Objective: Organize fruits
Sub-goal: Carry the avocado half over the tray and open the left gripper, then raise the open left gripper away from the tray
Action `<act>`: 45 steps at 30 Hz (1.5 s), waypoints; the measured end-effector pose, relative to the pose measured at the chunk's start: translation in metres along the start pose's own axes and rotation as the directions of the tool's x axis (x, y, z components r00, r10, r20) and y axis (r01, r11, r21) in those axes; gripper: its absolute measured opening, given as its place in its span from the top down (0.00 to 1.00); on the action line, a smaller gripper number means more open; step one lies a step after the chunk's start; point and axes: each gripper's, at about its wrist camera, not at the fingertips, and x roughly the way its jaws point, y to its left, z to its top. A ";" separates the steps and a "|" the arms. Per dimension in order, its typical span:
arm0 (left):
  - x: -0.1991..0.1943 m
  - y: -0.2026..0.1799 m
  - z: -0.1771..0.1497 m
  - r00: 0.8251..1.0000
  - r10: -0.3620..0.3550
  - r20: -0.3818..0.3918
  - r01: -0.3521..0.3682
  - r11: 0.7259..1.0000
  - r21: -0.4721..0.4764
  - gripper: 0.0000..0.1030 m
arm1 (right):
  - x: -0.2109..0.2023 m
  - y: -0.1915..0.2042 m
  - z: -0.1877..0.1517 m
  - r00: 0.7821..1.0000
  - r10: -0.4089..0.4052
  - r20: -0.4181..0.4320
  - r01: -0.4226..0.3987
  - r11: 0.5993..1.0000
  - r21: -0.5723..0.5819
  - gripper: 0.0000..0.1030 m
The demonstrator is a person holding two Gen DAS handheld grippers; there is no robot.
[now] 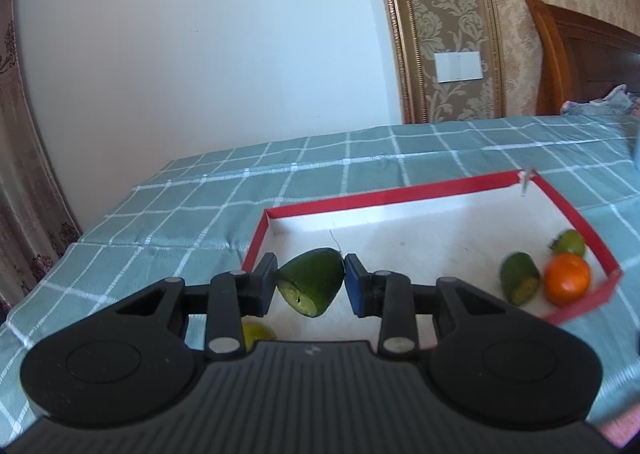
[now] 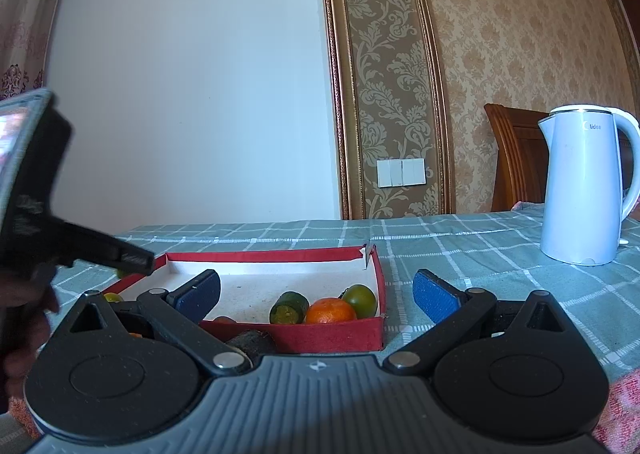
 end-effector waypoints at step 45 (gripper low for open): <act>-0.031 0.128 -0.046 0.990 0.141 0.018 -0.134 0.967 -0.217 0.00 | -0.002 -0.002 0.000 1.000 0.028 -0.001 -0.028 0.999 0.028 0.00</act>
